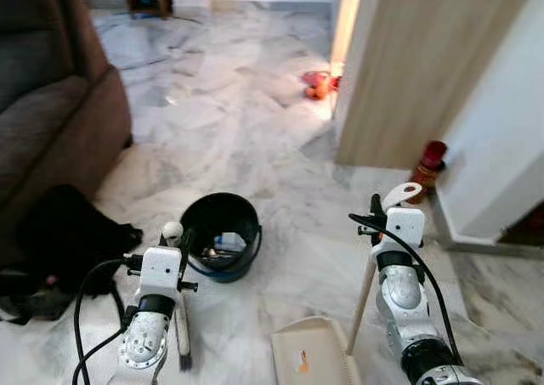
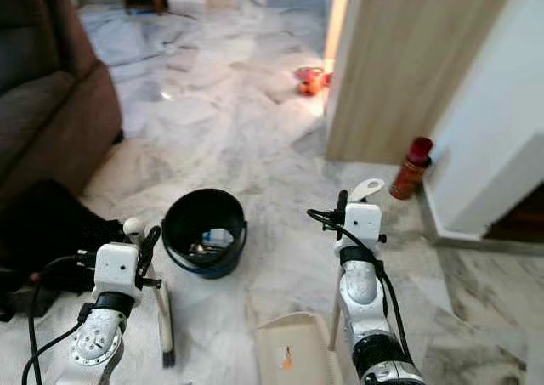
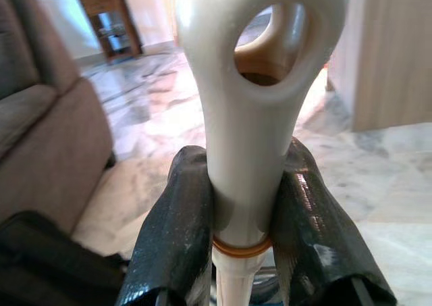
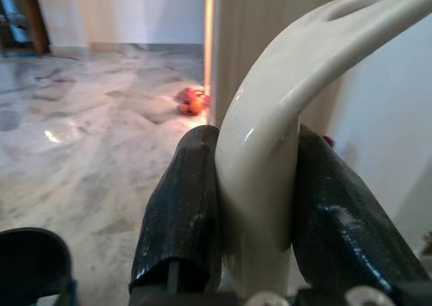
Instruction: Sweep floor
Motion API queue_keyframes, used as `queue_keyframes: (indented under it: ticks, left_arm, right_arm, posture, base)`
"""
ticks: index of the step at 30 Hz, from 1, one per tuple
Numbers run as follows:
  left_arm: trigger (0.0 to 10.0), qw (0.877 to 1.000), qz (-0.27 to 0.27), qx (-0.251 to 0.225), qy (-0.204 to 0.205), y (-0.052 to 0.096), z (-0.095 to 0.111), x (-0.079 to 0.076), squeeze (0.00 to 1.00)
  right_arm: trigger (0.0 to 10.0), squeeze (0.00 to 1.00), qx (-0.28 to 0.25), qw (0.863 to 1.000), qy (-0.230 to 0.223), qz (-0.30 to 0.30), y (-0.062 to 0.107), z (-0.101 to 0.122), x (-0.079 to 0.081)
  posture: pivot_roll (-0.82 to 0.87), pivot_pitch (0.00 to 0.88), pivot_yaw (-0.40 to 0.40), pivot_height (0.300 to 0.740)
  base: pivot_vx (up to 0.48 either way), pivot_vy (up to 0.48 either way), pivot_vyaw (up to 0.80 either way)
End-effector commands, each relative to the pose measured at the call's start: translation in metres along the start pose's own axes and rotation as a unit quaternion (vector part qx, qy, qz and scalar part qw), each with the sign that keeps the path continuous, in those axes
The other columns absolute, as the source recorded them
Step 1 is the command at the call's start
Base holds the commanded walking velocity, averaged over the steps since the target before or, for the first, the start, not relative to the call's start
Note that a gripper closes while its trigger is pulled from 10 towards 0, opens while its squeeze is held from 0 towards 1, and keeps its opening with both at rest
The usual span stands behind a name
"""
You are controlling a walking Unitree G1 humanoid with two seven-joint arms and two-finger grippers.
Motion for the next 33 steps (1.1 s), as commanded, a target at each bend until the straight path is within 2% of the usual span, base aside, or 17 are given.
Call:
queue_keyframes:
  ticks: [1, 23, 27, 33]
  left_arm:
    - [10.0, 1.000, -0.001, -0.008, -0.009, -0.0002, 0.0024, 0.0015, 0.00]
    - [10.0, 1.000, -0.001, -0.006, -0.009, -0.0029, 0.0014, 0.0008, 0.00]
    - [10.0, 1.000, -0.002, -0.003, -0.020, -0.0038, 0.0006, 0.0011, 0.00]
    - [10.0, 1.000, -0.005, -0.003, -0.014, -0.0038, 0.0005, 0.0007, 0.00]
  right_arm:
    - [10.0, 0.00, -0.002, 1.000, -0.003, -0.001, -0.0014, 0.0014, 0.0009]
    - [10.0, 0.00, -0.002, 1.000, 0.003, -0.002, -0.0041, 0.0029, 0.0005]
    - [10.0, 0.00, -0.002, 1.000, 0.005, -0.005, -0.0040, 0.0031, -0.0020]
    - [10.0, 0.00, -0.002, 1.000, 0.006, -0.008, -0.0038, 0.0029, -0.0021]
  posture:
    - [0.15, 0.070, 0.002, 0.740]
    - [0.14, 0.076, 0.003, 0.740]
    - [0.15, 0.084, 0.004, 0.740]
    - [0.15, 0.088, 0.006, 0.740]
  base:
    - [0.000, 0.000, -0.80]
    - [0.000, 0.000, -0.80]
    - [0.000, 0.000, -0.80]
    - [0.000, -0.299, -0.80]
Point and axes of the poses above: a point about 5 cm out from each wrist's last joint towards the gripper, its own y axis pointing back from the gripper into the wrist, its own z axis along the axis of the wrist's last joint, x = y × z, the point moved 2 cm from there along -y, pointing out of the wrist towards the gripper, and after that the axes turned 10 degrees about -y, right-handed, at the moved point
